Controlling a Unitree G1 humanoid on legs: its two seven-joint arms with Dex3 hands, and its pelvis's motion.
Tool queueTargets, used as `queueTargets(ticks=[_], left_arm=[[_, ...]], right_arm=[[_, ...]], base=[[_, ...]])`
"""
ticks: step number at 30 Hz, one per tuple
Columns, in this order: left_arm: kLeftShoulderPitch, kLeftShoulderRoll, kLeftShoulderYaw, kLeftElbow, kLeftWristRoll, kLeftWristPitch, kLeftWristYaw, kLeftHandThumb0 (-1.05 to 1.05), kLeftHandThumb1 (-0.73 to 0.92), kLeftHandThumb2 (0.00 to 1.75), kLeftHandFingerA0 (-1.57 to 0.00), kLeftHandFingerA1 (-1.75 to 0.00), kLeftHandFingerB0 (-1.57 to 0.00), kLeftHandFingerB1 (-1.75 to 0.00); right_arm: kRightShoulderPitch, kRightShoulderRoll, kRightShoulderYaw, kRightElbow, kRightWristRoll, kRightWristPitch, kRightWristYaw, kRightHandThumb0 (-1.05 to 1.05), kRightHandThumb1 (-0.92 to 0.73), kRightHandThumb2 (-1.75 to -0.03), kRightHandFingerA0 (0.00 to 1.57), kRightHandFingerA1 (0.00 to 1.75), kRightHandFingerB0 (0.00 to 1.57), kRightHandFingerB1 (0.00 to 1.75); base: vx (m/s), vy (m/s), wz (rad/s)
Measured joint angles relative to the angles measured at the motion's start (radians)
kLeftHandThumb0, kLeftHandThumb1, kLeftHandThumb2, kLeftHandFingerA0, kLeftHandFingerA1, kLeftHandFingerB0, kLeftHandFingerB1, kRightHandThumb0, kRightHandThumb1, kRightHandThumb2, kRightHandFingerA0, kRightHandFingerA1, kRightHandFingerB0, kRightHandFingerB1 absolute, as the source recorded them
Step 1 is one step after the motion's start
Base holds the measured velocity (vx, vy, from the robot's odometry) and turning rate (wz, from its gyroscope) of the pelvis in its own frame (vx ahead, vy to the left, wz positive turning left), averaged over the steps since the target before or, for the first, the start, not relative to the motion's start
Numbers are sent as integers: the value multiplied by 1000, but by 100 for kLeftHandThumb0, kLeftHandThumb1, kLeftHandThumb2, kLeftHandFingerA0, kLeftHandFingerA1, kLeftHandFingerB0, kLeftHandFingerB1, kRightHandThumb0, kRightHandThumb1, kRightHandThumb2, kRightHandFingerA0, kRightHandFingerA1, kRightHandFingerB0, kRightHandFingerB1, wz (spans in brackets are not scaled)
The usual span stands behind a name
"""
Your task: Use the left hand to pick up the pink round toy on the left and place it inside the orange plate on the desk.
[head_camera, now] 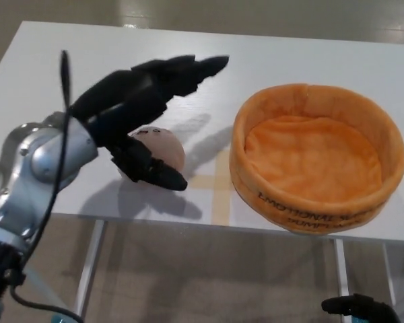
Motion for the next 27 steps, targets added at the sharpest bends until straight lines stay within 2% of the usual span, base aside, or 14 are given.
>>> queueTargets(ticks=[13, 26, 27], left_arm=[[-71, -47, -122, 264, 183, 44, 92, -60, 39, 76, 0, 0, 0, -6], [-116, -49, -143, 439, 244, 19, 184, -60, 38, 75, 0, 0, 0, -7], [-119, -48, -143, 445, 246, 16, 189, -65, 40, 76, 0, -4, 0, -12]], right_arm=[[-6, 0, 9, 2, 0, 1, -2, -14, -58, -61, 73, 100, 63, 80], [-8, 0, 11, 3, 0, 4, -2, -13, -59, -60, 72, 98, 61, 78], [-8, 0, 11, 3, 0, 4, -2, -14, -60, -60, 72, 98, 62, 79]], base=[[0, 0, 0], [0, 0, 0], [0, 0, 0]])
